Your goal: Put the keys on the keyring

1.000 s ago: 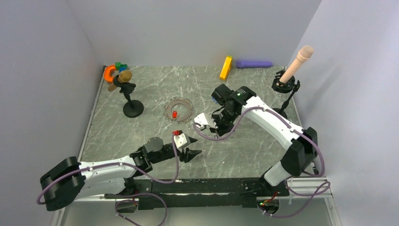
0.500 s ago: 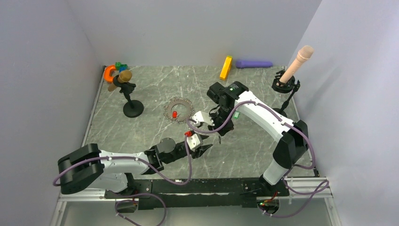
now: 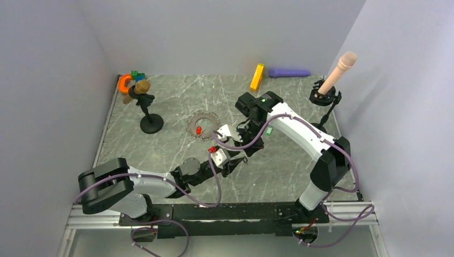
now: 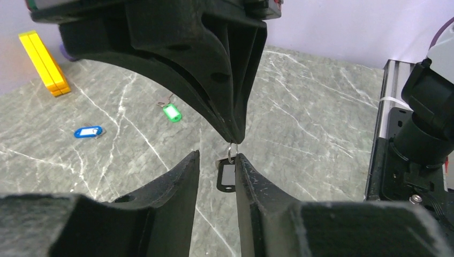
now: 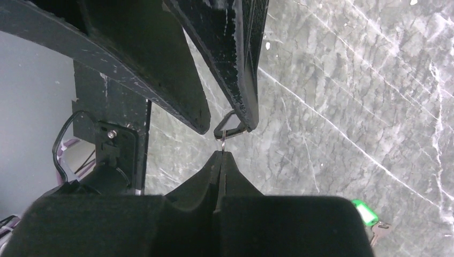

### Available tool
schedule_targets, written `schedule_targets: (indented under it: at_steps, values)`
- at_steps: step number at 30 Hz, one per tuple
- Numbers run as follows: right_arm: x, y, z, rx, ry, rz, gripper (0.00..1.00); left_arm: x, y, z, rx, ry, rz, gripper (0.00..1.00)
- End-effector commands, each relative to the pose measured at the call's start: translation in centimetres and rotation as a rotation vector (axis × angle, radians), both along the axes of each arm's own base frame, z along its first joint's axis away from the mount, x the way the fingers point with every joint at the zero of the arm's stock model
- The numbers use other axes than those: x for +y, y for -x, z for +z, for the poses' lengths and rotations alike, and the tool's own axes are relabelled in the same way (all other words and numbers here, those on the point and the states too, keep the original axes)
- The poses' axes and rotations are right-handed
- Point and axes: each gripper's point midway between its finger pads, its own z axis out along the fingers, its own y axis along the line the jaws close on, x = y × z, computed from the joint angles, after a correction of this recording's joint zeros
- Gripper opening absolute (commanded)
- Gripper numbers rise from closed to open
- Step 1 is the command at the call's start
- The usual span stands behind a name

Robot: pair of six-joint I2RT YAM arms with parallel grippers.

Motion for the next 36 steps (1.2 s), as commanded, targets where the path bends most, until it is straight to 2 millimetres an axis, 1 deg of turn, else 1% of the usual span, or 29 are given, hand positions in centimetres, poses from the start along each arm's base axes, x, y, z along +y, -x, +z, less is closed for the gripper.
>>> schedule_targets:
  at_steps: [1, 8, 16, 26, 30, 32, 33, 34, 35, 36]
  values:
    - [0.62, 0.52, 1.49, 0.003, -0.053, -0.003, 0.00, -1.01, 0.73, 2.12, 0.012, 0.099, -0.048, 0.35]
    - [0.71, 0.68, 1.40, 0.005, -0.063, -0.002, 0.00, -1.40, 1.23, 2.34, 0.011, 0.109, -0.083, 0.34]
    - [0.91, 0.80, 1.99, -0.008, -0.088, 0.001, 0.00, -1.68, 1.41, 1.84, 0.025, 0.096, -0.096, 0.32]
    - [1.20, 1.09, 2.22, 0.002, -0.110, 0.005, 0.00, -1.60, 1.36, 2.21, 0.018, 0.100, -0.093, 0.25]
    - [1.31, 1.16, 2.31, 0.002, -0.120, 0.005, 0.00, -1.78, 1.36, 2.11, 0.026, 0.102, -0.096, 0.19]
    - [1.31, 1.20, 2.29, 0.003, -0.122, 0.005, 0.00, -1.76, 1.37, 2.08, 0.031, 0.106, -0.097, 0.13]
    - [1.30, 1.19, 2.28, 0.001, -0.122, 0.005, 0.00, -1.73, 1.34, 2.18, 0.030, 0.112, -0.095, 0.09]
    - [1.25, 1.25, 2.24, 0.003, -0.120, 0.005, 0.00, -1.70, 1.35, 2.15, 0.032, 0.113, -0.094, 0.03]
    - [1.25, 1.31, 2.24, 0.004, -0.120, 0.007, 0.00, -1.67, 1.28, 2.23, 0.035, 0.116, -0.090, 0.00]
    - [1.27, 1.36, 2.24, 0.005, -0.122, 0.008, 0.00, -1.67, 1.28, 2.27, 0.035, 0.116, -0.090, 0.00]
